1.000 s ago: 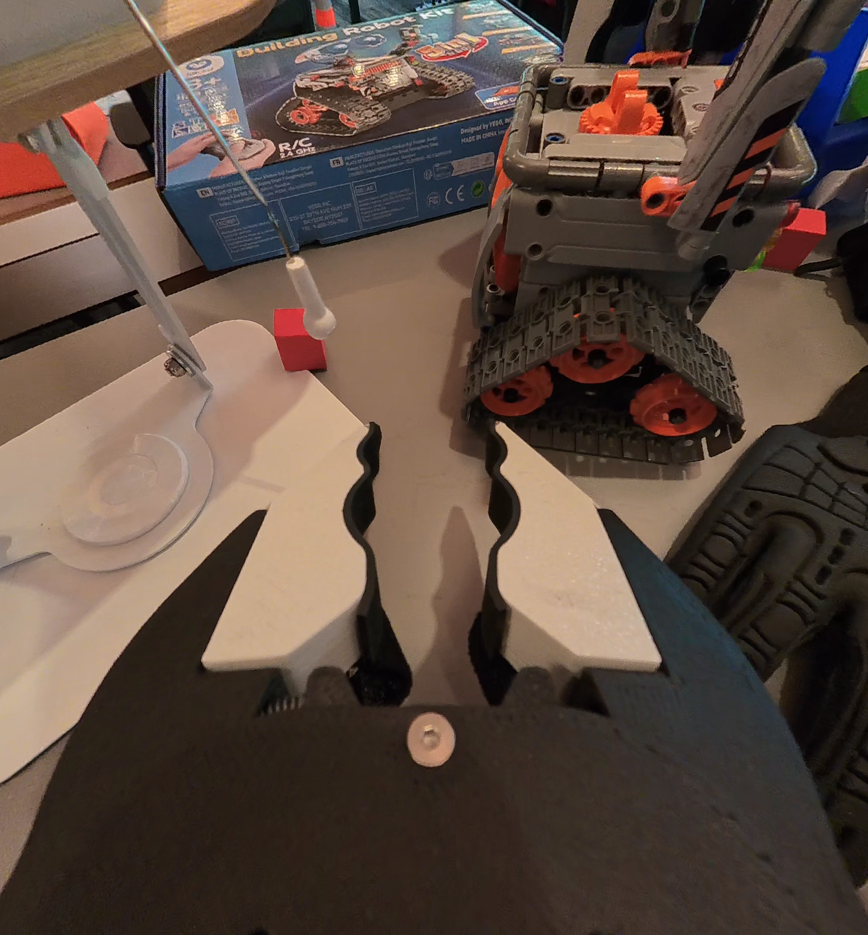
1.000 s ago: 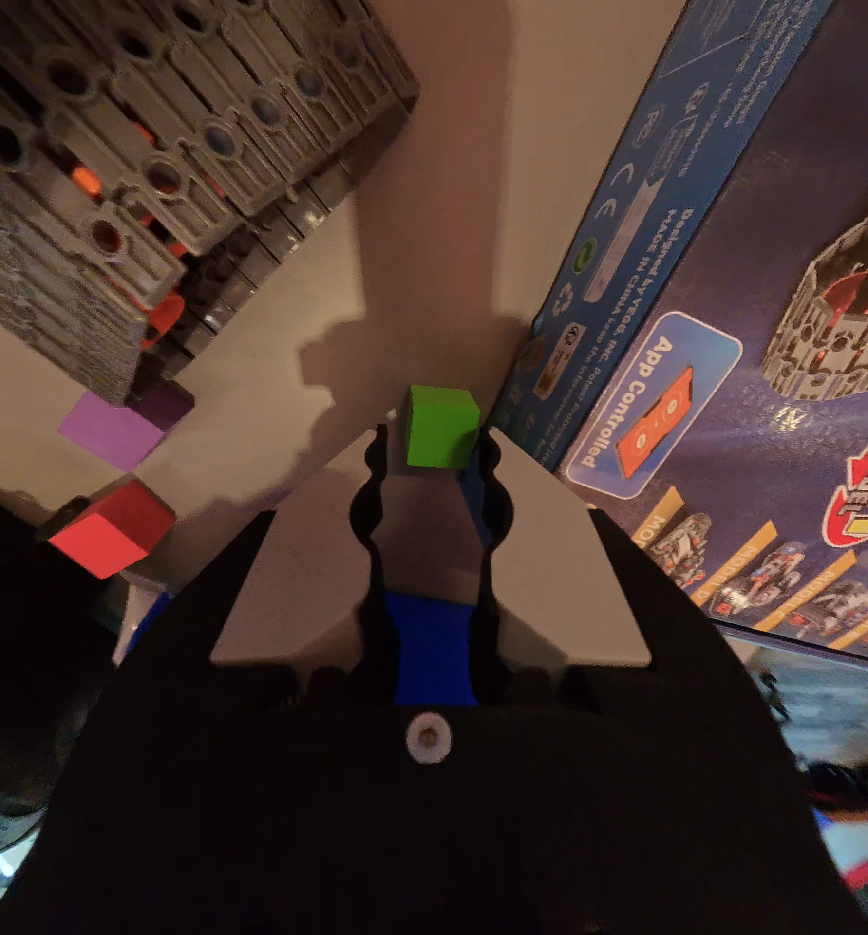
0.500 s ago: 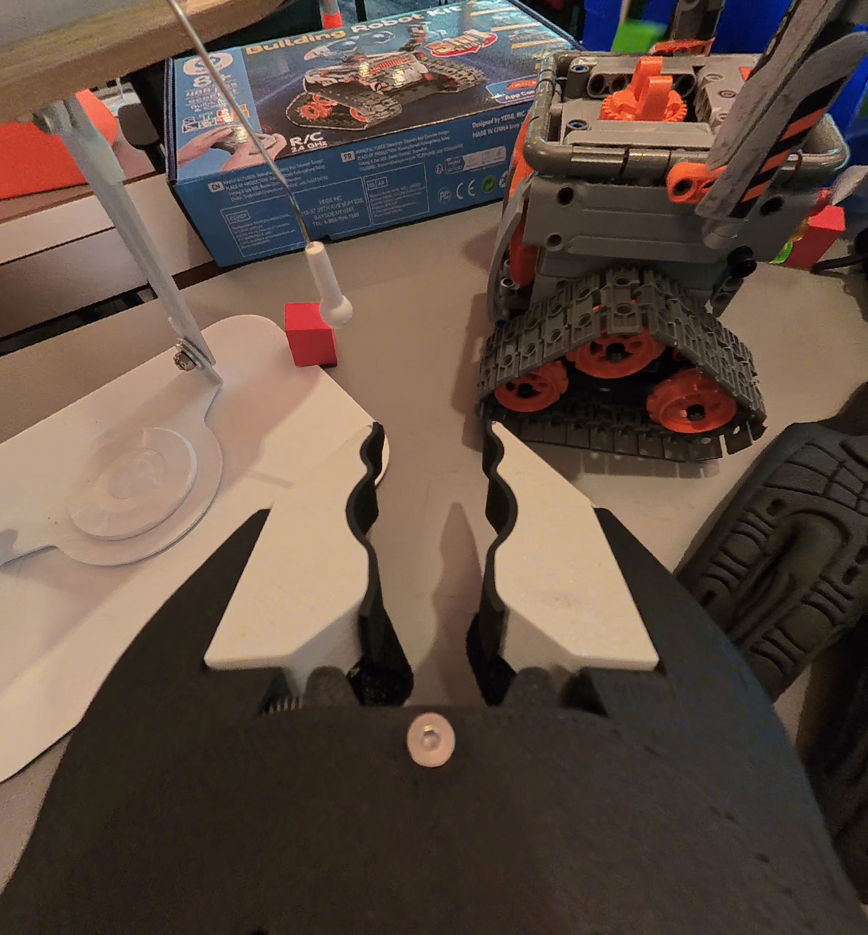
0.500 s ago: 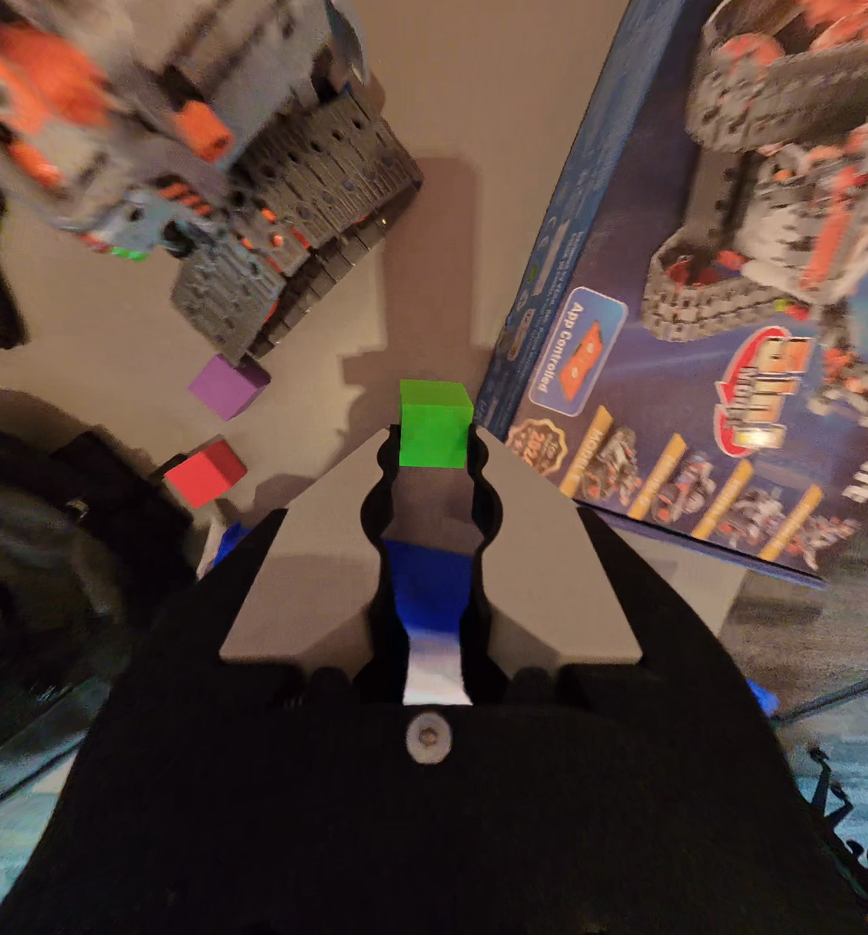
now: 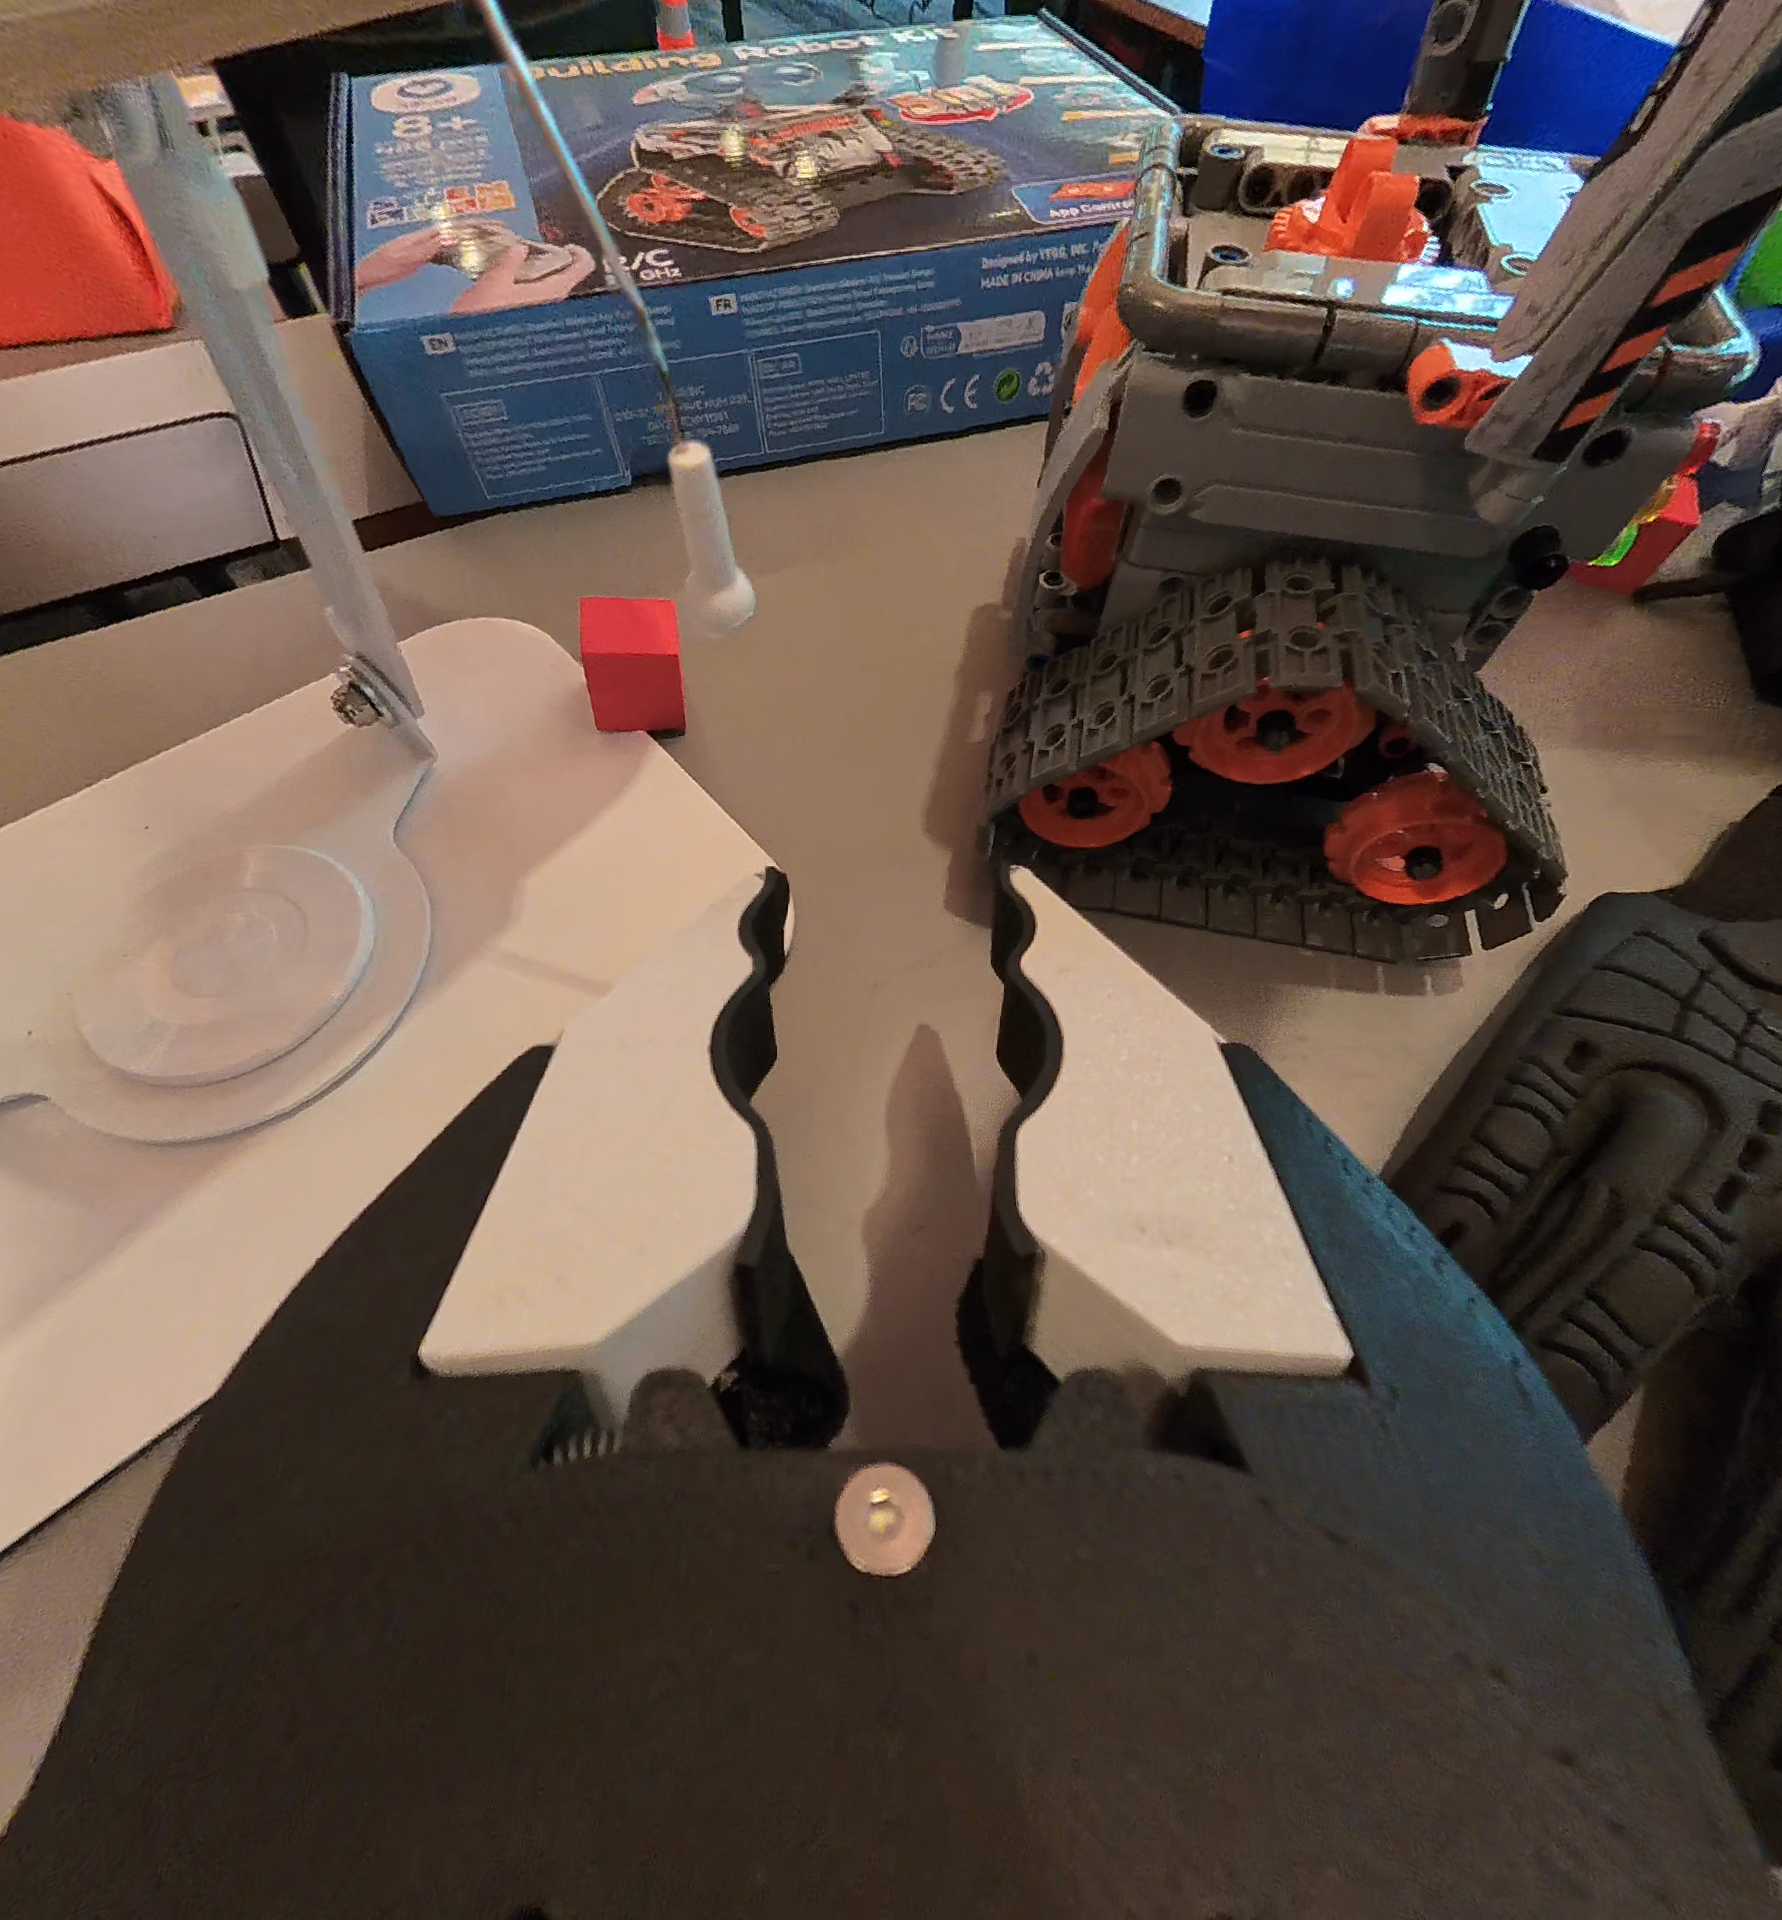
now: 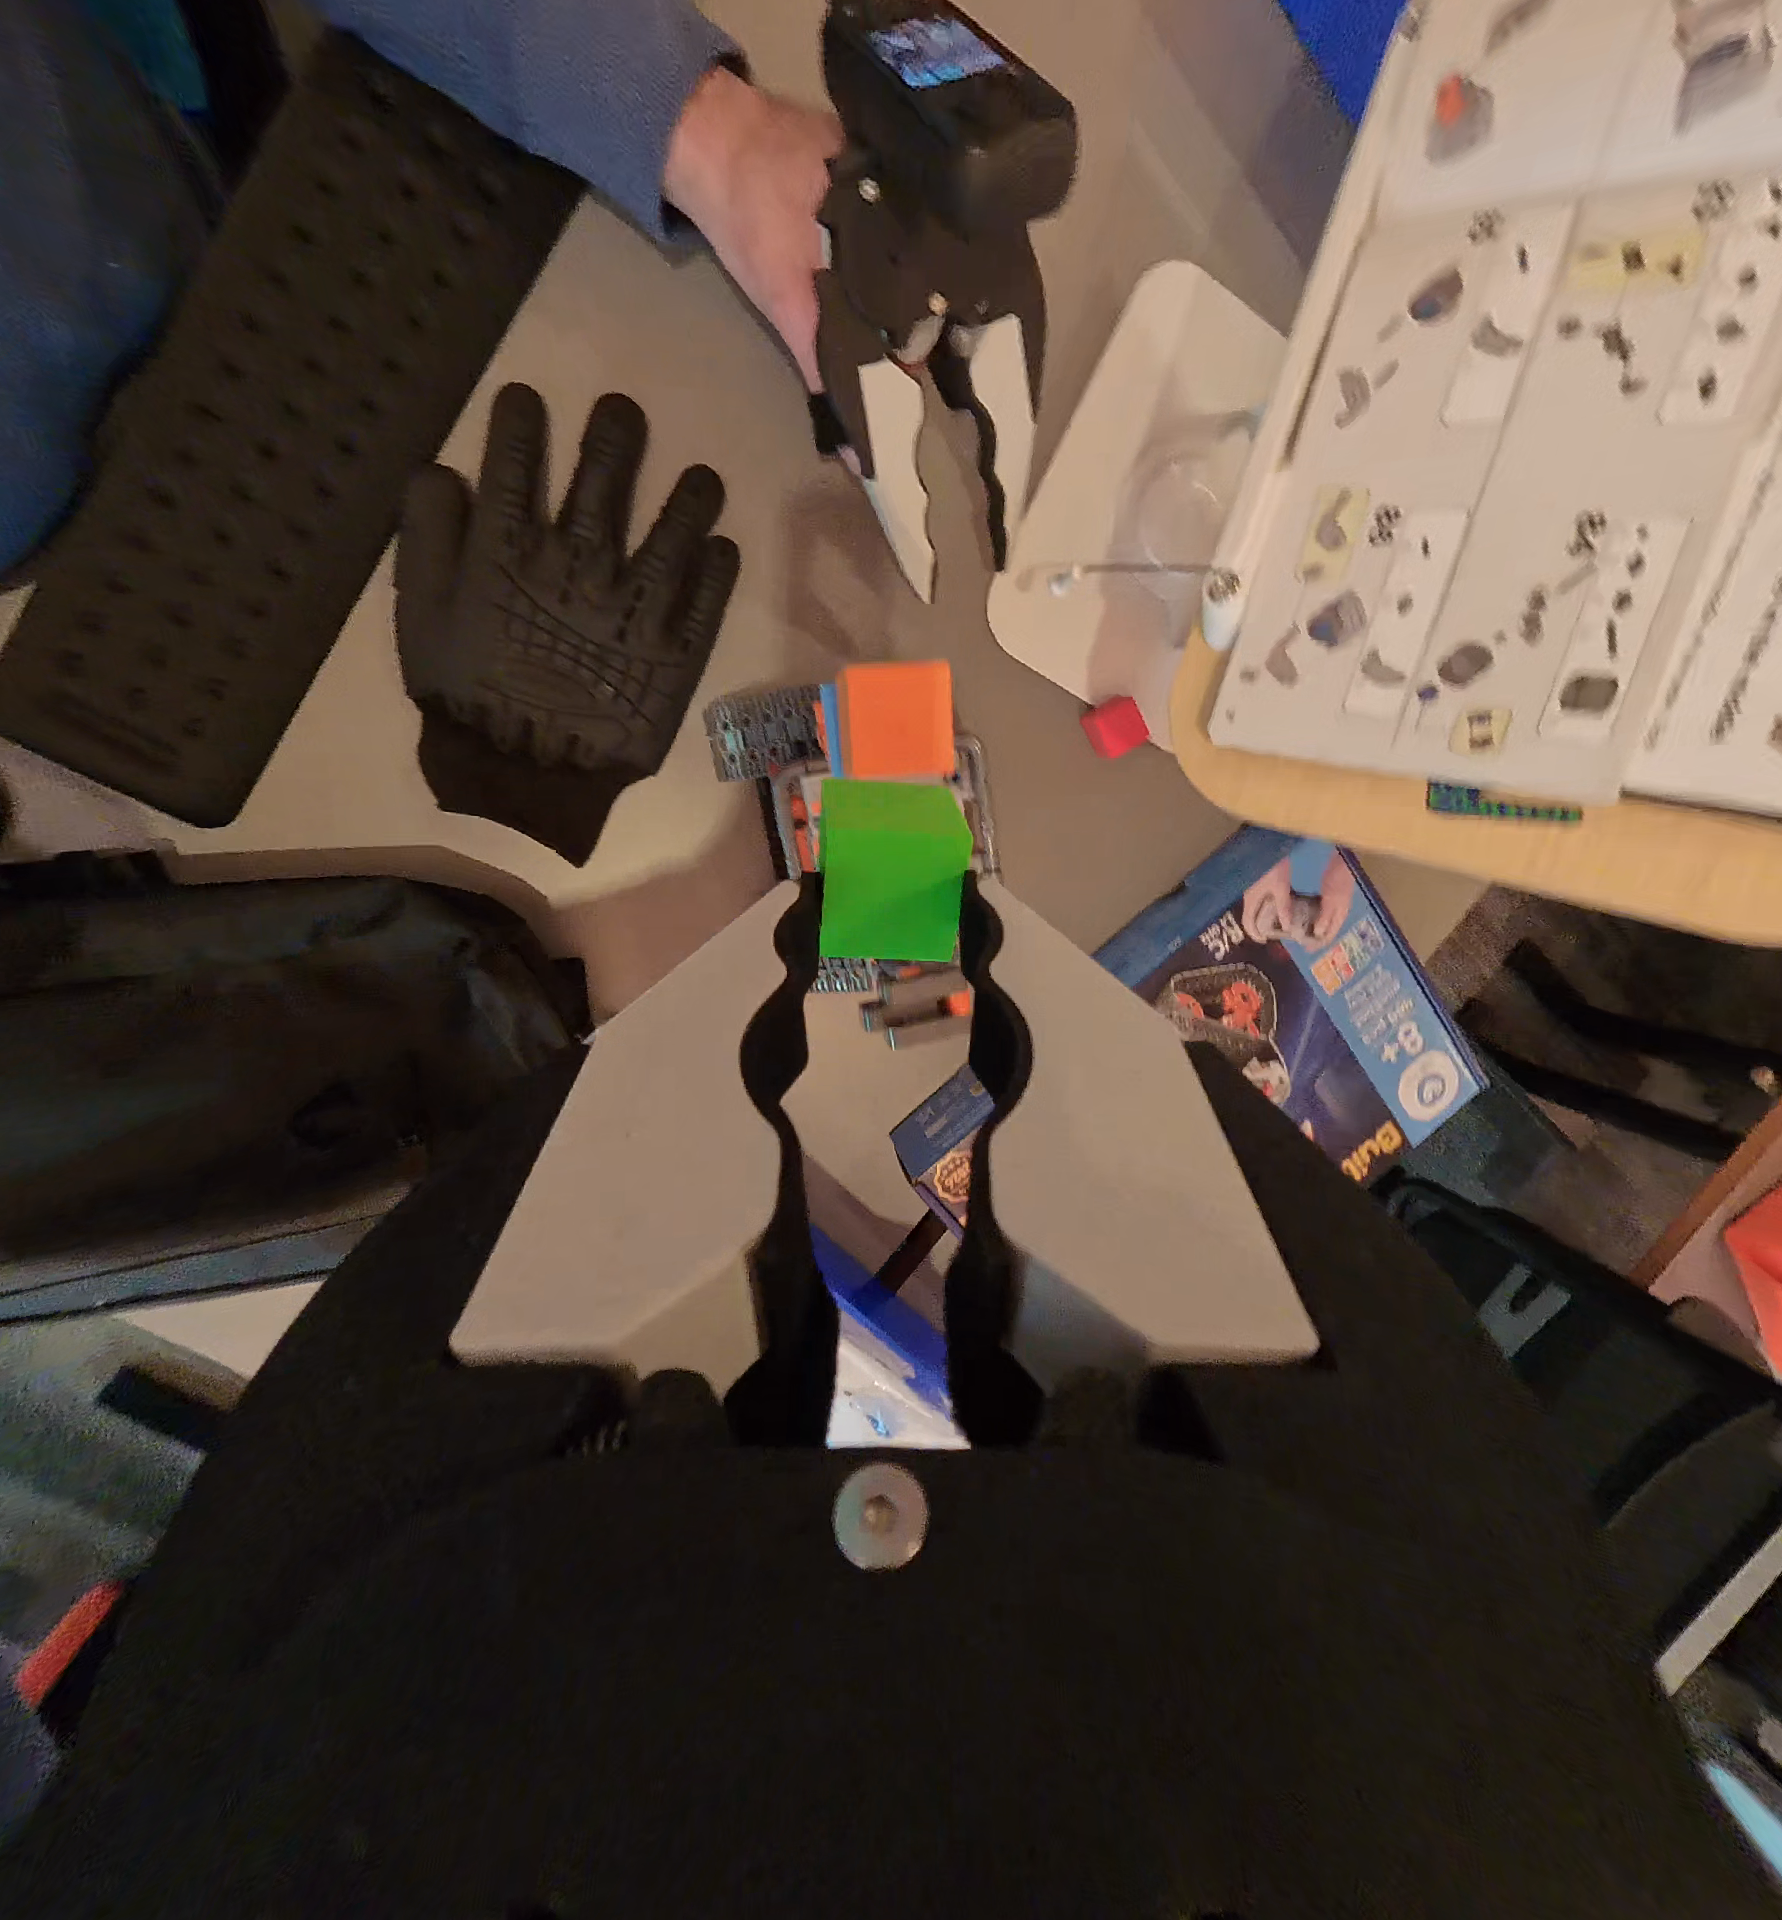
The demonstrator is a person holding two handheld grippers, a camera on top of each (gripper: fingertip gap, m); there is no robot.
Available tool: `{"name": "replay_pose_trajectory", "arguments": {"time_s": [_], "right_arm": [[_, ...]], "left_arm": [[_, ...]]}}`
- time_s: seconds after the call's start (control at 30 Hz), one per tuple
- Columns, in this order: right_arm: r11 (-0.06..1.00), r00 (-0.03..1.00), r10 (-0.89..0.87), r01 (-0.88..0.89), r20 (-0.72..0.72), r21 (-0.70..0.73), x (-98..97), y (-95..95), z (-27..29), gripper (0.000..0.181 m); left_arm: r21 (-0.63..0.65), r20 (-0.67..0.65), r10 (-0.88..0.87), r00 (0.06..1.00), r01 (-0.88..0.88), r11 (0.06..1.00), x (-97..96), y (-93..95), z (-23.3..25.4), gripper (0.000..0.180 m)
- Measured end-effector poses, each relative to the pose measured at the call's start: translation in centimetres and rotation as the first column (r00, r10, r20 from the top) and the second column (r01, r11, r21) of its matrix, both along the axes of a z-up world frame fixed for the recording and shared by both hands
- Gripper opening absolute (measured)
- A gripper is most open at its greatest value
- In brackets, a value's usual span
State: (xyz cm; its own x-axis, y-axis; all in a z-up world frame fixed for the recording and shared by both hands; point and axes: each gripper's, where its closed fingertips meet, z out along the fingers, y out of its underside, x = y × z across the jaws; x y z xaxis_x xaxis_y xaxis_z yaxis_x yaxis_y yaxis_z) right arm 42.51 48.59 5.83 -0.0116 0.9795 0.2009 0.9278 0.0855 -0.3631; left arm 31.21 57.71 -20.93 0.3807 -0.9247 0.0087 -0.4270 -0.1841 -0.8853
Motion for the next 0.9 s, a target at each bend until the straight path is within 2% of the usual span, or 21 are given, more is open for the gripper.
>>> {"name": "replay_pose_trajectory", "arguments": {"time_s": [0.13, 0.27, 0.9], "right_arm": [[0.999, 0.993, 0.046, -0.043, 0.105, -0.031, -2.4, 0.3, -0.5, 0.025], [0.997, 0.987, 0.068, -0.061, 0.143, -0.052, -3.5, 0.8, -1.5, 0.025], [0.991, 0.977, 0.092, -0.070, 0.194, -0.114, -3.2, 1.1, -3.0, 0.026]], "left_arm": [[-0.015, 0.019, 0.001, 1.000, 0.000, 1.000, -0.1, 0.1, 0.1, 0.037], [-0.013, 0.035, 0.002, 0.999, -0.001, 1.000, -0.2, 0.1, 0.5, 0.037], [-0.012, 0.044, -0.007, 0.999, 0.007, 1.000, 0.0, 0.2, 0.7, 0.037]]}}
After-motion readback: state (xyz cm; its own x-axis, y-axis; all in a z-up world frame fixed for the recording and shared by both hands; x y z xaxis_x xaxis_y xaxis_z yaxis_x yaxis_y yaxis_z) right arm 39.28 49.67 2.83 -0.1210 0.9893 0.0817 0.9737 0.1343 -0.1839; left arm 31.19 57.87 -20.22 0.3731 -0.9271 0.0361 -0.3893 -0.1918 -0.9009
